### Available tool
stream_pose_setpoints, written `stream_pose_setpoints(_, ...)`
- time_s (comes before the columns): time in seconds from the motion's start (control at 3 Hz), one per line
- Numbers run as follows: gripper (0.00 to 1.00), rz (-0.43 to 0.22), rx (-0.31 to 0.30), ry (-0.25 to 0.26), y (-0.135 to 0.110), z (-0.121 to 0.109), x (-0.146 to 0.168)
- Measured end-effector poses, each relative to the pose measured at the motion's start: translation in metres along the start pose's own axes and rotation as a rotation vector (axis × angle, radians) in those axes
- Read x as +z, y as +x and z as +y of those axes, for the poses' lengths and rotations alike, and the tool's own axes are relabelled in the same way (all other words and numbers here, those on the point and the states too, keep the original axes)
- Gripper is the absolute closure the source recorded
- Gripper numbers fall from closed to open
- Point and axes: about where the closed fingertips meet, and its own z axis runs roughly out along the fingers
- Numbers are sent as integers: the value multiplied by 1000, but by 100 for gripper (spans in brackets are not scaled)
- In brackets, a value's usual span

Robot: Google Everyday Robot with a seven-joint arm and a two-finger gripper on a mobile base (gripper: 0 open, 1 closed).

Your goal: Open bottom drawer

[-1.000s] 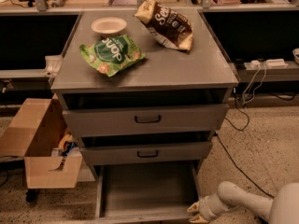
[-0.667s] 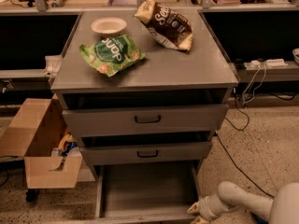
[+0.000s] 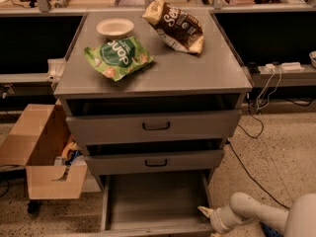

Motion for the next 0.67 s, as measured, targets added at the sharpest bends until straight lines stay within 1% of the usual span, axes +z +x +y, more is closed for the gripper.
stream_pose_setpoints(0.33,0,-27,-56,-9,-19,-3,-11)
stream_pose_setpoints(0.67,0,-34,-147,23,-56,-11,-41)
